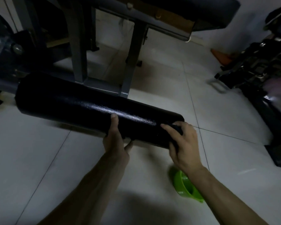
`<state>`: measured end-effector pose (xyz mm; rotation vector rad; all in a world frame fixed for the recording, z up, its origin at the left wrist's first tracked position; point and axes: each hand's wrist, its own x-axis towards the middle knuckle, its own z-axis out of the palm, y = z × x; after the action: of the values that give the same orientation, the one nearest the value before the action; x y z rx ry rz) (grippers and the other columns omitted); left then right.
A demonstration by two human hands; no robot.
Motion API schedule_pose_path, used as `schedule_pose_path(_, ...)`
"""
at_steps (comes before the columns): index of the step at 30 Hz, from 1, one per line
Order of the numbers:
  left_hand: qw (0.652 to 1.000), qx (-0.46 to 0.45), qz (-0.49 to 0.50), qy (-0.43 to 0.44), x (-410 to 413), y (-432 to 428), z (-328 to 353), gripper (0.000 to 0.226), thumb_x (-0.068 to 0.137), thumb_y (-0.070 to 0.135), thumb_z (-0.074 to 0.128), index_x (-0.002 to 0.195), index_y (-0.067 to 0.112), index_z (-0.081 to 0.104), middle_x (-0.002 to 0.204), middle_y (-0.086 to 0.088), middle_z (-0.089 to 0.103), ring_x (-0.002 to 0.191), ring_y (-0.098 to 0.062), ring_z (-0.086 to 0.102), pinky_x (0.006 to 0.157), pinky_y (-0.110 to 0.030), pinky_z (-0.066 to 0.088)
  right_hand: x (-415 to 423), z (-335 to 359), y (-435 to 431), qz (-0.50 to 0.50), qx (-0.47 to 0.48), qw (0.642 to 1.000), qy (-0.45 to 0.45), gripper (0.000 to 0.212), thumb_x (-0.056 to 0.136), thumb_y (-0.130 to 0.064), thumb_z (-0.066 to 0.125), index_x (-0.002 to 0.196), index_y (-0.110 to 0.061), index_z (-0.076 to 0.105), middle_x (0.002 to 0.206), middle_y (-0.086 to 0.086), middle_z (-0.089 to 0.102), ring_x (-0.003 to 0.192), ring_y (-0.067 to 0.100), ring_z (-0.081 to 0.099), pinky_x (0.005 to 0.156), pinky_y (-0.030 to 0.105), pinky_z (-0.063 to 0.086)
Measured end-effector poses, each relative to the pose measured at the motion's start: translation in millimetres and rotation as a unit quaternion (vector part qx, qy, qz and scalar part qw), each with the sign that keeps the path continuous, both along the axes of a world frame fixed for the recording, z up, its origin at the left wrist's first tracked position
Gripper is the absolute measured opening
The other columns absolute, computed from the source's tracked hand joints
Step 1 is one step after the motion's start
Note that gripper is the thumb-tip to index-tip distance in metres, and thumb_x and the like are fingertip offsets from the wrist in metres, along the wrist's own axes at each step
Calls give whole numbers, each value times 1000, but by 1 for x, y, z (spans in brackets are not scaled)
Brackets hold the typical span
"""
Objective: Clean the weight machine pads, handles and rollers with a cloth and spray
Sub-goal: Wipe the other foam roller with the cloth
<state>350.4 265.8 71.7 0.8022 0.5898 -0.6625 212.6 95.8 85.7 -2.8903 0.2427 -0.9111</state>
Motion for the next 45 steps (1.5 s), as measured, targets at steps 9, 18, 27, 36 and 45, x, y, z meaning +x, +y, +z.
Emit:
schedule_pose_path(9, 999, 35, -3, 17, 3, -2, 17, 75, 75, 66, 79, 130, 19, 57, 120, -10, 66, 107, -30, 66, 70, -41, 61, 18, -14, 36, -13, 94, 994, -53, 62, 79, -8, 59, 140, -15, 64, 124, 16, 52, 111, 34, 53, 95, 49, 45)
schedule_pose_path(18, 999, 23, 30, 19, 21, 28, 17, 84, 79, 87, 53, 141, 29, 54, 133, -10, 63, 122, -35, 58, 104, -59, 47, 48, 16, 31, 48, -7, 997, 52, 65, 78, -11, 63, 143, -19, 61, 127, 15, 55, 110, 36, 54, 89, 50, 43)
schedule_pose_path(27, 993, -16, 113, 26, 79, 87, 8, 66, 88, 81, 47, 103, 20, 69, 100, -8, 67, 83, -29, 59, 80, -42, 56, 66, 4, 55, 27, 37, 999, -3, 68, 75, -4, 61, 141, -16, 63, 125, 15, 54, 110, 35, 53, 91, 50, 44)
schedule_pose_path(36, 956, -269, 108, 44, 76, 108, 19, 57, 98, 51, 52, 142, 15, 55, 133, -20, 62, 123, -35, 59, 87, -43, 52, 231, 23, 205, 157, 21, 985, 61, 54, 83, -26, 53, 135, -16, 67, 121, 22, 58, 106, 37, 49, 85, 44, 42)
schedule_pose_path(45, 985, -106, 129, 29, 116, 151, 13, 67, 94, 68, 50, 139, 19, 58, 136, -11, 64, 97, -21, 64, 70, -36, 57, 168, 31, 127, 151, -61, 985, 61, 60, 78, -1, 65, 136, -19, 67, 121, 16, 58, 102, 37, 55, 82, 46, 42)
